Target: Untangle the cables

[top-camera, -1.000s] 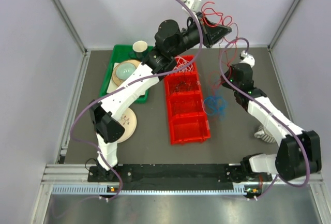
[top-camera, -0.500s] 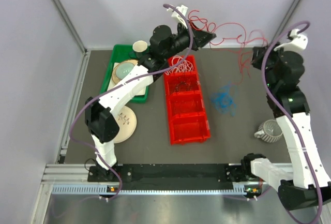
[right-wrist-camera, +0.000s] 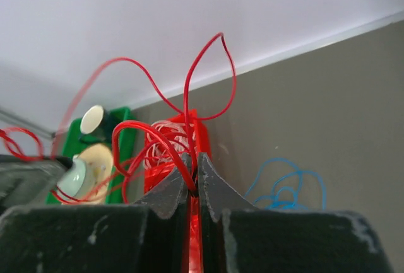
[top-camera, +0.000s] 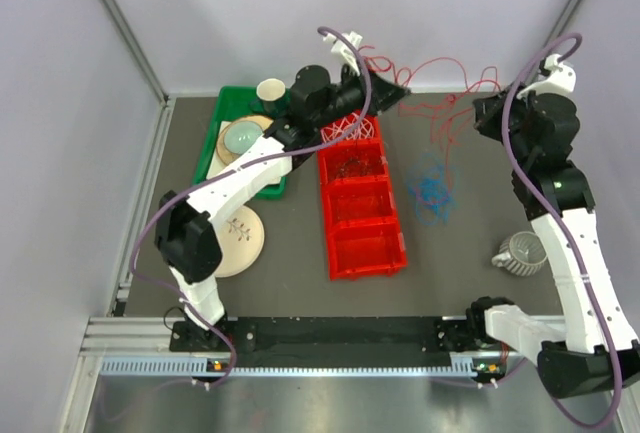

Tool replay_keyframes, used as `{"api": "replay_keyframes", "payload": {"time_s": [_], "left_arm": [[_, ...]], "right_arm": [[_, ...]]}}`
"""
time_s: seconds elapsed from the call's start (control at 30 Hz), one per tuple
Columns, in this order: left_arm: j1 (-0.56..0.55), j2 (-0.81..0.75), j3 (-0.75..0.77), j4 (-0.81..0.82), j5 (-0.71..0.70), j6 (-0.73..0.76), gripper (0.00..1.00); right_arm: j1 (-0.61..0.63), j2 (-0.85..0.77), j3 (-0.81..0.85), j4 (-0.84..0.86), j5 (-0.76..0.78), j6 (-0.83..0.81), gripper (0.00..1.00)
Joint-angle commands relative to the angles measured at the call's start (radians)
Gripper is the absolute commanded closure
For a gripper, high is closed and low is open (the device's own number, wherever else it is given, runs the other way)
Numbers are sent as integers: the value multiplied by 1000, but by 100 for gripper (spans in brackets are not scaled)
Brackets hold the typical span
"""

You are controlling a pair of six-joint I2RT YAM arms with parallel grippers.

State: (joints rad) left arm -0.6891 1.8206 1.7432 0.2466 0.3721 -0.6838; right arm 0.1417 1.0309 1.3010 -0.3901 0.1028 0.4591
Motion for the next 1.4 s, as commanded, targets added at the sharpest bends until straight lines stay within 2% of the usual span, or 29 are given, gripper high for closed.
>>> {"api": "replay_keyframes", "payload": {"time_s": [0.0,0.17,0.33,0.43,0.63,1.0,1.17,1.37], "left_arm": [[3,-150,-186,82,-19,56,100],[3,-236,-307,-7,8,135,100],[3,-311,-526,66,27,152,100],[3,-308,-574,47,65,159,100],[5,-349,-698,68,10,147,100],[7,-420,-754,37,-85,155,100],[19,-457,-749,-4,-102,185,100],[33,-465,-692,-33,-93,224,100]], "right_arm": [[47,-8,-32,80,-119,82,100],[119,6,-103,131,-149,138,100],[171,57,-181,213,-199,228,100],[205,81,-216,264,-219,262,100],[266,141,-206,296,-241,263,100],[348,210,-184,318,-223,254,100],[348,201,-180,318,-222,248,100],[349,239,-98,306,-230,225,100]]}}
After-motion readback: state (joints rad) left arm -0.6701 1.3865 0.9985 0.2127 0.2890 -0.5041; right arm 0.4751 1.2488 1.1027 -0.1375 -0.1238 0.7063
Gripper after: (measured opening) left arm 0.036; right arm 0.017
